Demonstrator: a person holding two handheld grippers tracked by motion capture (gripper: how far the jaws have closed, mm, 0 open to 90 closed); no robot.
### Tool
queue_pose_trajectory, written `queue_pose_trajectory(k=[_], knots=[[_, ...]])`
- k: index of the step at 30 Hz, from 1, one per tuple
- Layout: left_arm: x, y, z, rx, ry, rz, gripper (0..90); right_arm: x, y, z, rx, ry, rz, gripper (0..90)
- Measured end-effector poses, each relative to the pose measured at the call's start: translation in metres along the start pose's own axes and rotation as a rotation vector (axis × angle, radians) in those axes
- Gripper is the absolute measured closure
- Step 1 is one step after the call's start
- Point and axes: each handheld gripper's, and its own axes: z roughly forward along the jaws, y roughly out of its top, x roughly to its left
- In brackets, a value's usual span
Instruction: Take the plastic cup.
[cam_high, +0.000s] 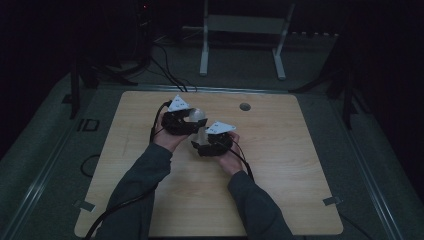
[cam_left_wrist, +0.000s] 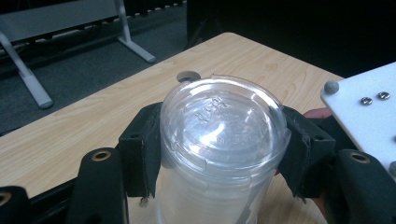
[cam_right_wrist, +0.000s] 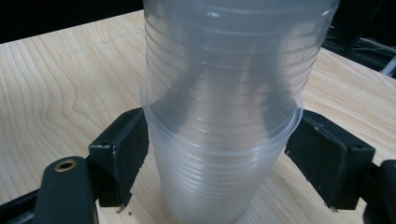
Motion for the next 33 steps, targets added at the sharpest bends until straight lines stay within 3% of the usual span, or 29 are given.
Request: queue_pose_trajectory(k=[33], knots=[[0.001,0.022,-0.018,-0.033,-0.008,0.013,40.1,-0.002,-0.002,-0.005,0.000,0.015,0.000,19.2]])
